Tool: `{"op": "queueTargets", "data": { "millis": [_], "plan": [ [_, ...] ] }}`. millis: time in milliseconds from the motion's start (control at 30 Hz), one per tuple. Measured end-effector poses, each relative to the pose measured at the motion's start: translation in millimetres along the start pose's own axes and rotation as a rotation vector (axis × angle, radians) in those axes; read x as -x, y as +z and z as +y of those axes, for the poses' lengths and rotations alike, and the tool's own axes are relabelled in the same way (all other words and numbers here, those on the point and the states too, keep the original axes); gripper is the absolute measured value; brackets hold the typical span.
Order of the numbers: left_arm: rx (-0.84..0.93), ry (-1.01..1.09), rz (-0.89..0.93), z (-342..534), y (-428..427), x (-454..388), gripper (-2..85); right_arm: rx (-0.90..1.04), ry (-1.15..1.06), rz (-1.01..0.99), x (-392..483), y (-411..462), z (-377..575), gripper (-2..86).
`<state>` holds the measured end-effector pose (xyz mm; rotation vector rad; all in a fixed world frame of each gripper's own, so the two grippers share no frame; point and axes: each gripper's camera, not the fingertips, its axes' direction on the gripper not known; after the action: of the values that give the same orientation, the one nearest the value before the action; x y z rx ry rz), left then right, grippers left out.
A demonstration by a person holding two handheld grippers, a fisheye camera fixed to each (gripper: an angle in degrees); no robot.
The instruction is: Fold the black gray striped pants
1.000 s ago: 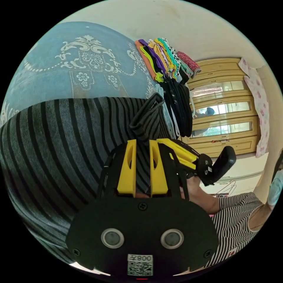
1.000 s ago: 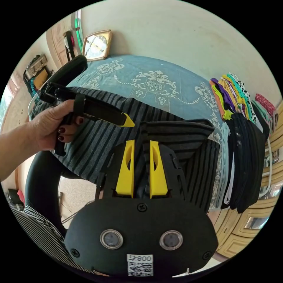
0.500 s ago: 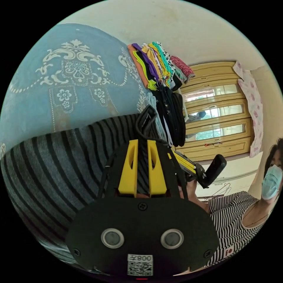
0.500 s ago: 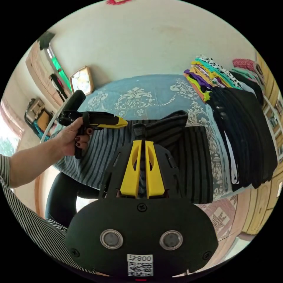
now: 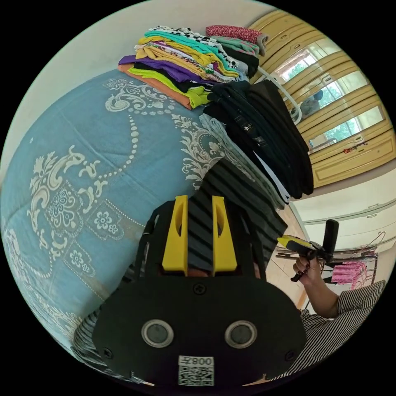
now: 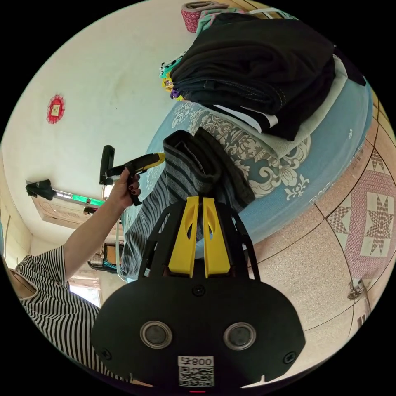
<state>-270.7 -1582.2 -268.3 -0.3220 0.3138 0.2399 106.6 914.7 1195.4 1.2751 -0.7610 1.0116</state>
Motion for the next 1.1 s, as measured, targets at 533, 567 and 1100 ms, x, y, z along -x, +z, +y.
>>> {"op": "queueTargets", "data": {
  "millis": [533, 567, 1100],
  "plan": [
    [-0.005, 0.162, -0.130, -64.6, -63.1, -76.4, 1.5, -0.050, -0.080, -0.179, -41.8, -57.9, 12.9, 0.8],
    [-0.006, 0.172, -0.137, -69.3, -65.2, -82.8, 1.4, -0.054, -0.077, -0.168, -47.3, -61.7, 17.1, 0.7],
    [-0.019, 0.127, -0.113, -79.2, -14.1, -86.3, 0.1, -0.105, 0.078, -0.171, -82.5, -58.8, 25.8, -0.1]
  ]
}}
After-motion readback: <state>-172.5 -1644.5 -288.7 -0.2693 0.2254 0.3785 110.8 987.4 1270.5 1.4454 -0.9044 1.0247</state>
